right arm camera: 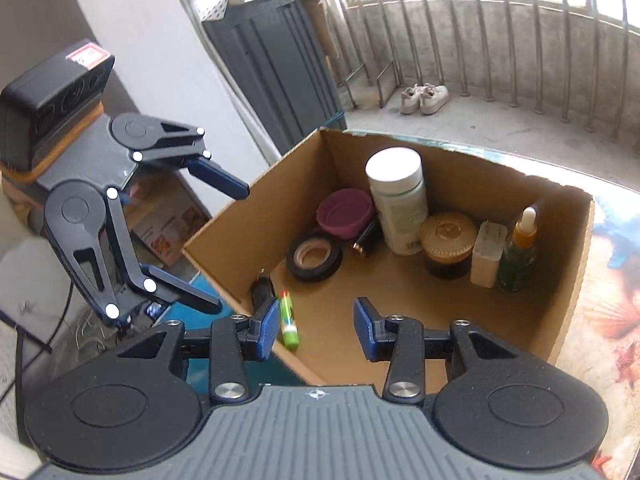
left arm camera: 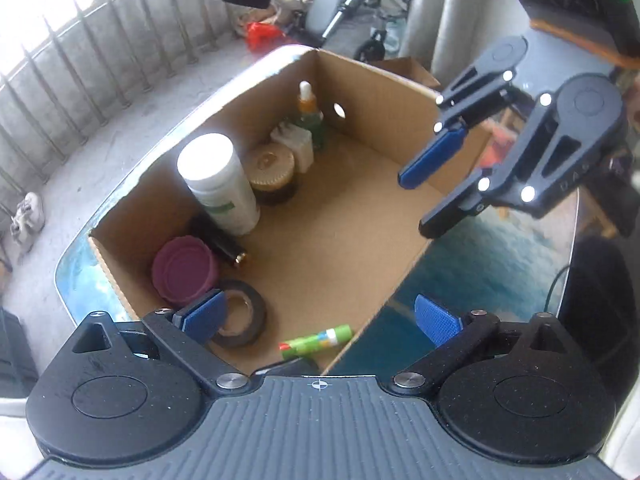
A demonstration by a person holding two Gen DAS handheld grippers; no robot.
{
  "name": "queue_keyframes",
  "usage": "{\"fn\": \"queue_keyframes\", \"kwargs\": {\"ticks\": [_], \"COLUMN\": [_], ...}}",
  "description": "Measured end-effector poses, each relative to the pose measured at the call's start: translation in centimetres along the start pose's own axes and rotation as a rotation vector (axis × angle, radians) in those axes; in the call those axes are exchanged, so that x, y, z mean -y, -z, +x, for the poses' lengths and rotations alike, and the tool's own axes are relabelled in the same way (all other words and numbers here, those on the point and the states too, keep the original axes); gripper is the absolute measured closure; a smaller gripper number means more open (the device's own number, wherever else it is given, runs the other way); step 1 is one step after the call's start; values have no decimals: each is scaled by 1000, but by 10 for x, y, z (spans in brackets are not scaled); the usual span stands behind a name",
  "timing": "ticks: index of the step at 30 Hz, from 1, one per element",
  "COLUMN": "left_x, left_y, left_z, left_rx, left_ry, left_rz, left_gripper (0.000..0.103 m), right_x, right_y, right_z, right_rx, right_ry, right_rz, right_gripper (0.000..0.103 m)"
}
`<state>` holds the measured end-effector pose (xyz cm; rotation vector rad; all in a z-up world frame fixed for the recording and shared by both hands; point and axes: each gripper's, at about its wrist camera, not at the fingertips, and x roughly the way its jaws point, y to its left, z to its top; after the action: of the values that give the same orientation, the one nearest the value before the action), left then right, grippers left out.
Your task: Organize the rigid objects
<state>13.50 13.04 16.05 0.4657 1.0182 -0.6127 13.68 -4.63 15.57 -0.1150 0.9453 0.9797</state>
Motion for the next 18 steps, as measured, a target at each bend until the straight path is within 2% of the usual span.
{"fn": "queue_keyframes", "kwargs": {"ticks": [2,4,7,8,9,10,11,13,18], "left_x": [37,33,33,31,31,33,32,30,53], "left_y": [-21,-17,-20,-20,-15,-19,-17,-15,2], "left_z": [6,29,52,59,68,82,83,84,69], "left_rx": [-59,-102,-171,-182,-193,-199,-204,-211,-232], "left_ry": [-44,-42,1,-7,-12,-50,-74,-44,-56], "left_rz": [116,171,174,173,178,192,194,164,223], "left_gripper": [7,17,42,55,62,77,83,84,84], "right_x": [-4,-4,-2,-1,1,2,3,6,7], "right_y": [13,23,33,35,36,38,39,42,50], "right_z": [3,7,13,15,17,18,19,19,17], "right_rx": [-21,-49,-64,-81,-101,-111,-119,-118,-120], "right_ry": [13,10,44,61,82,101,104,101,80], "right_rz": [-29,-50,-96,-98,-91,-83,-82,-88,-74], "right_gripper": [60,60,60,60,64,66,67,67,67]}}
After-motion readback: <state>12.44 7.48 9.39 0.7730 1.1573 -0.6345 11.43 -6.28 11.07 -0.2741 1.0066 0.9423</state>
